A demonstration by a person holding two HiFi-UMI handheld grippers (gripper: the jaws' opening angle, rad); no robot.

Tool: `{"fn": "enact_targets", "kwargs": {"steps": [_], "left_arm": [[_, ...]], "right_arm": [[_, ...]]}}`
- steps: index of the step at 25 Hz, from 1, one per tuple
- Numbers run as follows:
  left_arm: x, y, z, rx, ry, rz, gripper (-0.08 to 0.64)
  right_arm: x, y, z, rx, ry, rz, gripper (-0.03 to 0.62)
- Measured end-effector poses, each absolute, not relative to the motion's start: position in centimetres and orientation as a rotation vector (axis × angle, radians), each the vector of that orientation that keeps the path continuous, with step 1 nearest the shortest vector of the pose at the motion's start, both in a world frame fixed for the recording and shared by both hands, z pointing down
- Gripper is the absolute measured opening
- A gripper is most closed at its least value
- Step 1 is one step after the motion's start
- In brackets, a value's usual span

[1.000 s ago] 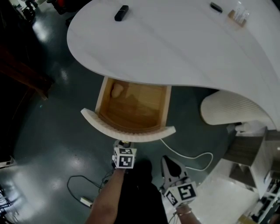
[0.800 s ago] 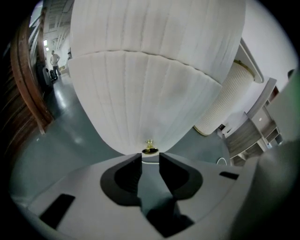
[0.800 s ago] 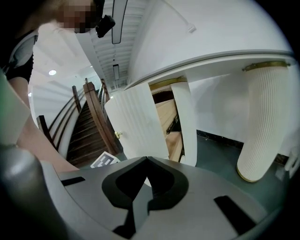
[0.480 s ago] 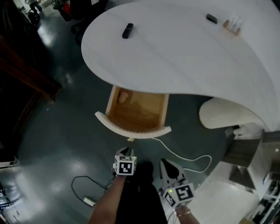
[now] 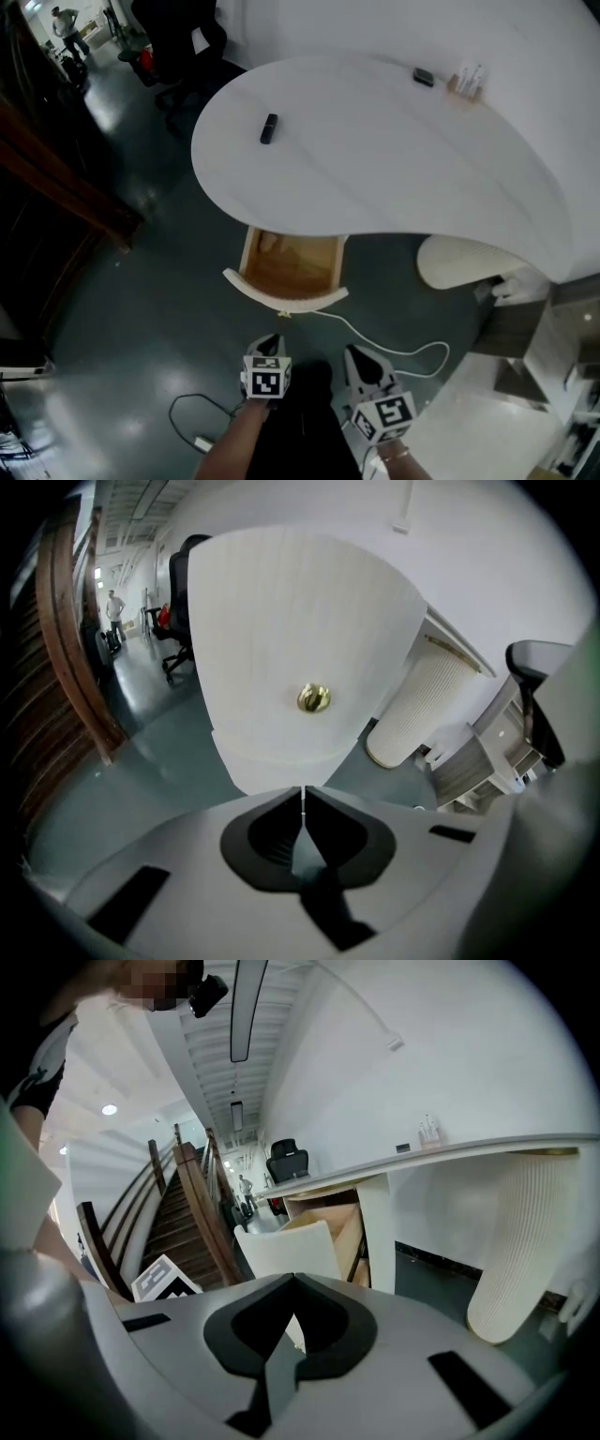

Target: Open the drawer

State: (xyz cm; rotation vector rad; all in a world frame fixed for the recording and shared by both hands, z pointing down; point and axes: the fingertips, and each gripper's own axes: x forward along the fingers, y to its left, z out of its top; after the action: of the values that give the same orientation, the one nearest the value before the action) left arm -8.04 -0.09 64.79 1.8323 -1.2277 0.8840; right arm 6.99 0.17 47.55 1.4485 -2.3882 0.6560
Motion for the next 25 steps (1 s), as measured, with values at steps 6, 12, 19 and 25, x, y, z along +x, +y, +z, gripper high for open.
{"fn": "enact_targets", "kwargs": {"steps": [6, 12, 19, 25], "left_arm": [[-9.3, -1.9, 58.4, 1.904, -1.282, 0.821, 0.004], [-9.7, -3.4, 51.9, 1.98, -1.336, 0.736, 0.003], [-9.7, -5.0, 44.5, 2.093, -1.391, 0.637, 0.003], [-9.8, -6.4, 39.2, 2.182, -1.447, 0.557, 0.003]], "right_arm": [[6.5, -0.8, 44.4, 1.478, -2.389, 0.67, 0.003], [6.3, -1.9, 41.1, 1.499, -2.416, 0.645, 0.003], [7.1, -2.4, 37.6, 1.524, -2.436, 0.604, 0.003], [7.7, -2.6, 35.4, 1.536, -2.447, 0.567, 0.003]]}}
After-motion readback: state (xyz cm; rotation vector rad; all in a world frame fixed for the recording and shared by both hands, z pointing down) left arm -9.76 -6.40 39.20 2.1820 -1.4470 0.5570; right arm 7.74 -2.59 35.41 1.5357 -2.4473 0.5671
